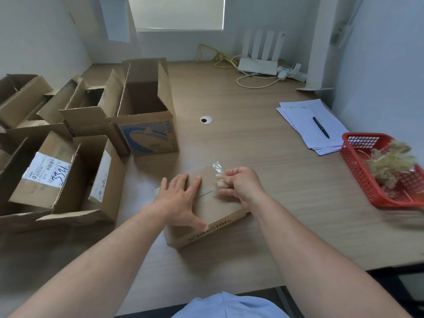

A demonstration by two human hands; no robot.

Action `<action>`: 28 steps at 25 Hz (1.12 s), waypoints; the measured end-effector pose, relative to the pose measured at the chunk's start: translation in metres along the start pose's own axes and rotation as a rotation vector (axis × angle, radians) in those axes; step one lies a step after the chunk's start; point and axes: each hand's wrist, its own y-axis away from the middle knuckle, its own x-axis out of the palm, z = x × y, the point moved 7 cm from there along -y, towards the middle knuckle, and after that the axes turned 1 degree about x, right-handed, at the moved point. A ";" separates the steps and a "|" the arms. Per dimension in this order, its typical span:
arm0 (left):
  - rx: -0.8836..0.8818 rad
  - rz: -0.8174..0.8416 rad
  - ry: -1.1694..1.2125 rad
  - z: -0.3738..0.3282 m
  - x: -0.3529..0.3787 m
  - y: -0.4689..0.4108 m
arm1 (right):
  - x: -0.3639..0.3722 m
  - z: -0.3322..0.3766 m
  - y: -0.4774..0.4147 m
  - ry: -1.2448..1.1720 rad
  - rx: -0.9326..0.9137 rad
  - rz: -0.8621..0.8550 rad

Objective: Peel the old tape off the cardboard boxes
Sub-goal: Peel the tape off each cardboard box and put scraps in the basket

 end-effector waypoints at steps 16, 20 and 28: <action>-0.071 -0.039 0.013 -0.001 0.034 -0.002 | 0.008 -0.011 0.000 1.212 -0.528 -0.111; -0.074 -0.056 0.023 -0.002 0.035 -0.002 | 0.024 -0.018 0.014 1.475 -0.599 -0.195; -0.065 -0.075 0.039 0.001 0.038 -0.005 | -0.009 -0.008 -0.005 0.868 -0.380 -0.349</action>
